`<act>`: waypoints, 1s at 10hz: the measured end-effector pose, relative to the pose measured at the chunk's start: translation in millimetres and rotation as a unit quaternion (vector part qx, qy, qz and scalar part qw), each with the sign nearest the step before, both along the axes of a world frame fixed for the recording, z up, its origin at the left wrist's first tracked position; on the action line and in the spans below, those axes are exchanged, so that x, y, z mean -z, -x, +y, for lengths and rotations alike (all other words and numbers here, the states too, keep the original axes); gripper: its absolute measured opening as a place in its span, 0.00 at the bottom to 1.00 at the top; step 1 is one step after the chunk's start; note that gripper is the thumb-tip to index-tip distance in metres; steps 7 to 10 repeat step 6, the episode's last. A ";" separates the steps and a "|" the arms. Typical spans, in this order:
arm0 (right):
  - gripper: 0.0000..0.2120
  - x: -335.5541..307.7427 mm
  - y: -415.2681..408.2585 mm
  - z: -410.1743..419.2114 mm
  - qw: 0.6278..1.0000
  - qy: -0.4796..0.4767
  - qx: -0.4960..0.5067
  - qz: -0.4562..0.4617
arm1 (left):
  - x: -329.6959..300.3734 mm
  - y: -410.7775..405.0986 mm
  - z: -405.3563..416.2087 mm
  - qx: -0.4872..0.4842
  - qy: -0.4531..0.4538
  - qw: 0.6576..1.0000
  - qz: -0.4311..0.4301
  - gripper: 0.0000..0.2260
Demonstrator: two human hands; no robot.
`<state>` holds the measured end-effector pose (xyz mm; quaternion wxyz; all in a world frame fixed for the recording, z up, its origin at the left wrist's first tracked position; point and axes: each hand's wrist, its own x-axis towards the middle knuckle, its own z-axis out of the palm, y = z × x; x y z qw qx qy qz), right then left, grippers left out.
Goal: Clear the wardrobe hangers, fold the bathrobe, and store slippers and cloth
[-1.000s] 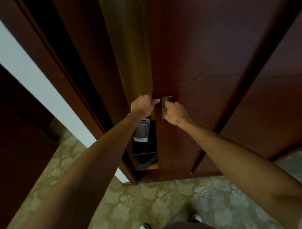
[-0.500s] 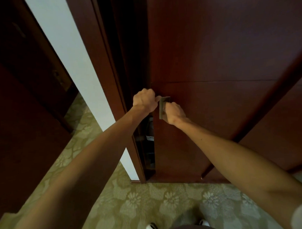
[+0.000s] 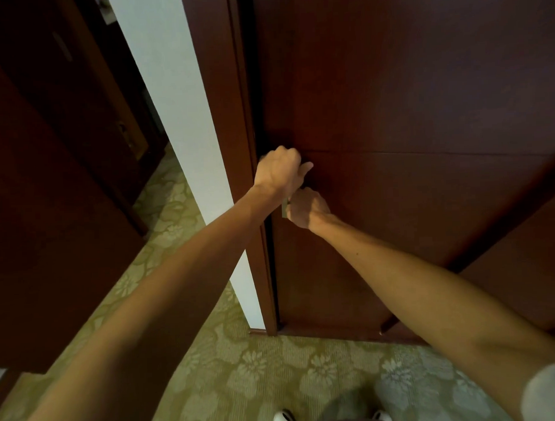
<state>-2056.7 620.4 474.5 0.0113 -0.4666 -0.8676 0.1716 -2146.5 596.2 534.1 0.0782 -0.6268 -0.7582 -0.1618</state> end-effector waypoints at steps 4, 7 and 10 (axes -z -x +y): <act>0.09 -11.7 -7.6 0.6 1.000 -0.006 -0.006 -0.029 | -2.4 -4.6 -3.6 0.005 -0.006 1.000 -0.017 0.19; 0.09 -39.7 -64.3 27.4 0.992 -0.021 -0.007 0.126 | -7.3 -4.5 -4.7 0.043 -0.057 0.989 -0.132 0.18; 0.09 -39.7 -64.3 27.4 0.992 -0.021 -0.007 0.126 | -7.3 -4.5 -4.7 0.043 -0.057 0.989 -0.132 0.18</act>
